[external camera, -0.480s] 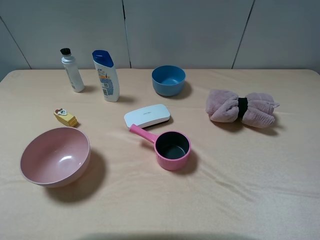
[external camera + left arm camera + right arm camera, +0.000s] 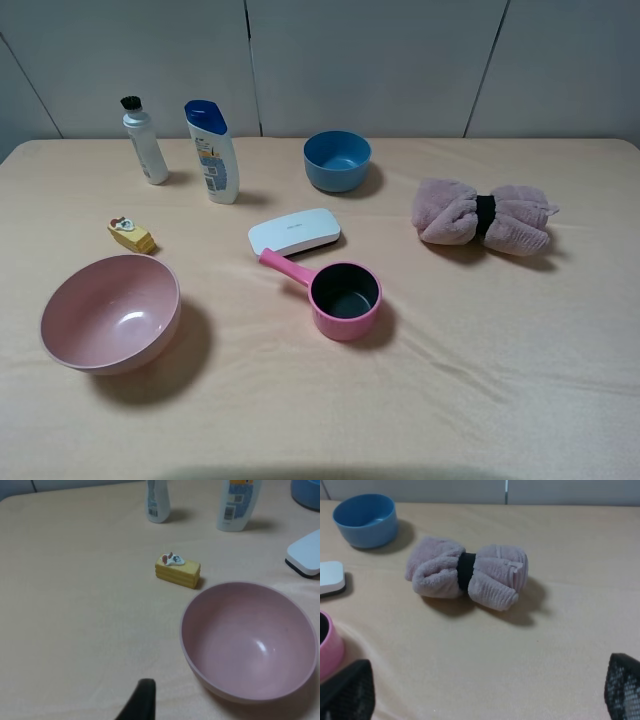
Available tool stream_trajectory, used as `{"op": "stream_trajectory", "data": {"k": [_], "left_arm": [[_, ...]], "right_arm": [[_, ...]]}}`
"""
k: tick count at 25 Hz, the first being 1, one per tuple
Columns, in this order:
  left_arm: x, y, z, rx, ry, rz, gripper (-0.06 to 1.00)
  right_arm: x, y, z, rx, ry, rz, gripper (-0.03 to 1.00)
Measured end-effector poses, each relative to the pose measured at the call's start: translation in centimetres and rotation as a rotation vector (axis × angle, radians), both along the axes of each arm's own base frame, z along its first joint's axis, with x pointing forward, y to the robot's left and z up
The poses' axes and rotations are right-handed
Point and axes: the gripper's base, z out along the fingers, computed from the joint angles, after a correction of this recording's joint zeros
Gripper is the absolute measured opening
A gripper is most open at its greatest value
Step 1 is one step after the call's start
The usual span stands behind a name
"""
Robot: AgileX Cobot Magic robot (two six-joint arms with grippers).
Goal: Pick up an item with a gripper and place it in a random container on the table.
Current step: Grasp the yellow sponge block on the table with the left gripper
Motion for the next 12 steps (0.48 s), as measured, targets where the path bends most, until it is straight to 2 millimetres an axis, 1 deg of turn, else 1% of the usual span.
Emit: {"op": "stream_trajectory", "data": {"k": [12], "left_arm": [[0.0, 0.0, 0.0, 0.0, 0.0, 0.0, 0.93]], "right_arm": [[0.0, 0.0, 0.0, 0.0, 0.0, 0.0, 0.69]]}}
